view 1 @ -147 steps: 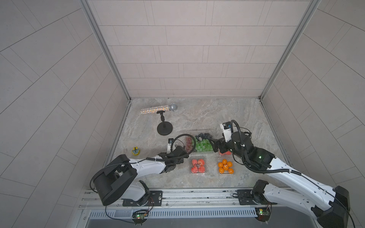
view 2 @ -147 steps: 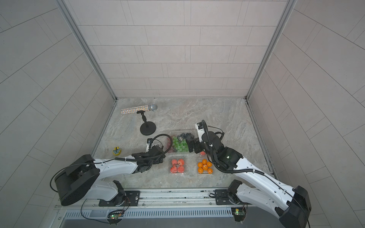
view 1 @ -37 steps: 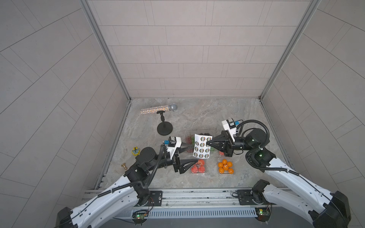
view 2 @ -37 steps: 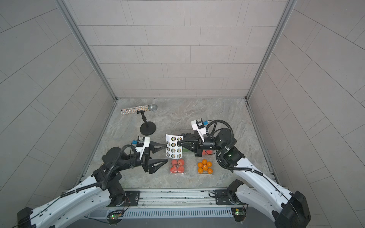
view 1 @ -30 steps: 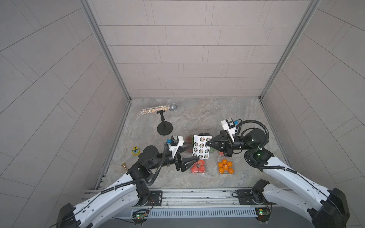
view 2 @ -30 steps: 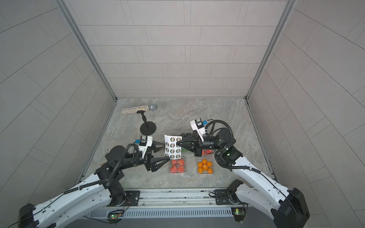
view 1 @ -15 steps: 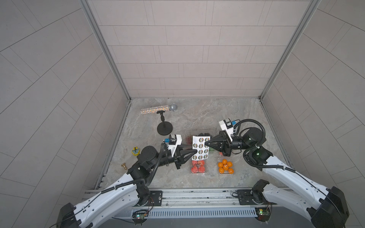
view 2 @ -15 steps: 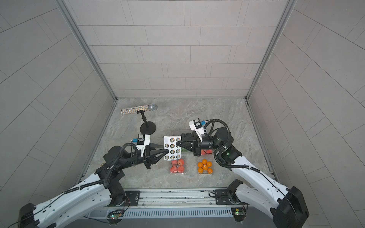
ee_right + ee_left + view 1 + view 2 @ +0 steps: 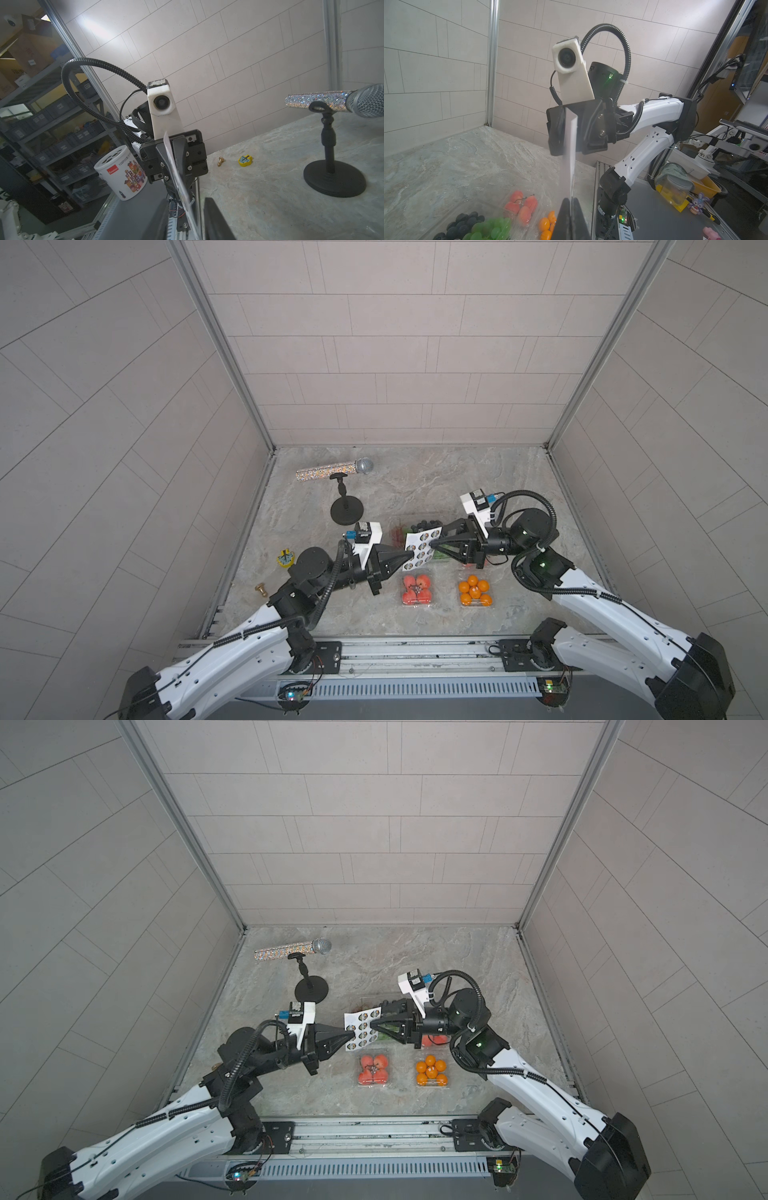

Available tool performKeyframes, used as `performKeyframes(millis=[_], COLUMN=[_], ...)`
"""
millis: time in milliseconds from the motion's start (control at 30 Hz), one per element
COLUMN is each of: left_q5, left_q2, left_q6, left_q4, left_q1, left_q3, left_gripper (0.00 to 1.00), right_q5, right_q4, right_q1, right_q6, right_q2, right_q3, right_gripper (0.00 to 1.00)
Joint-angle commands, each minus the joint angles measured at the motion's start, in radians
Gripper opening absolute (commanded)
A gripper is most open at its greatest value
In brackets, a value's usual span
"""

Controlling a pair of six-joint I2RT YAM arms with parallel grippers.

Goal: Label fruit boxes
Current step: Adjust the label sticker.

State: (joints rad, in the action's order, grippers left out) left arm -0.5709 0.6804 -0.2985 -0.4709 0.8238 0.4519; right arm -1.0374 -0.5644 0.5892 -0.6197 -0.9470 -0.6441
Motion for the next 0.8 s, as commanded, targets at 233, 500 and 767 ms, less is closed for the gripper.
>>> performKeyframes(millis=[233, 500, 767], left_q5=[-0.042, -0.038, -0.04], left_q2=[0.019, 0.034, 0.018], left_q6=[-0.044, -0.042, -0.039], left_q4=[-0.117, -0.116, -0.104], left_q1=[-0.005, -0.005, -0.005], left_q3=[-0.016, -0.015, -0.018], left_gripper=[0.0, 0.0, 0.0], right_q5=[0.012, 0.013, 0.017], right_q4=[-0.226, -0.242, -0.199], right_q1=[0.062, 0.092, 0.093], right_q6=[-0.106, -0.101, -0.067], right_q2=[-0.041, -0.066, -0.057], right_q3=[0.046, 0.041, 0.036], right_gripper=[0.33, 0.16, 0.01])
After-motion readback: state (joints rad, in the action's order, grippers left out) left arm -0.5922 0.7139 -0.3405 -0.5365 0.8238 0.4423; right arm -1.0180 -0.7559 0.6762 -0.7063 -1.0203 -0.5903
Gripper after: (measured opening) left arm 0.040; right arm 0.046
